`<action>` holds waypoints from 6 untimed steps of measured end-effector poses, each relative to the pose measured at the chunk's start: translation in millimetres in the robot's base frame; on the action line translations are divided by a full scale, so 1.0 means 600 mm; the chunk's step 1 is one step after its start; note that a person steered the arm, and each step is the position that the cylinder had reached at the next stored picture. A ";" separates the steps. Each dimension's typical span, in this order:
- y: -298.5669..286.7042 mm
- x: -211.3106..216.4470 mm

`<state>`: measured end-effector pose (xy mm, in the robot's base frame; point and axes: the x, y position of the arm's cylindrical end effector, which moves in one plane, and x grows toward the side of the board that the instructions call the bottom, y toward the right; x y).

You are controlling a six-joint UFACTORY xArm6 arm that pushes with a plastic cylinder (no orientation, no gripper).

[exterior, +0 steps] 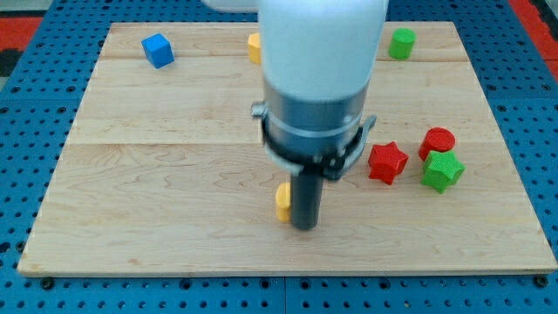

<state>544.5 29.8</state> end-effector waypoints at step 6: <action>-0.342 -0.168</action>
<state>444.0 -175.3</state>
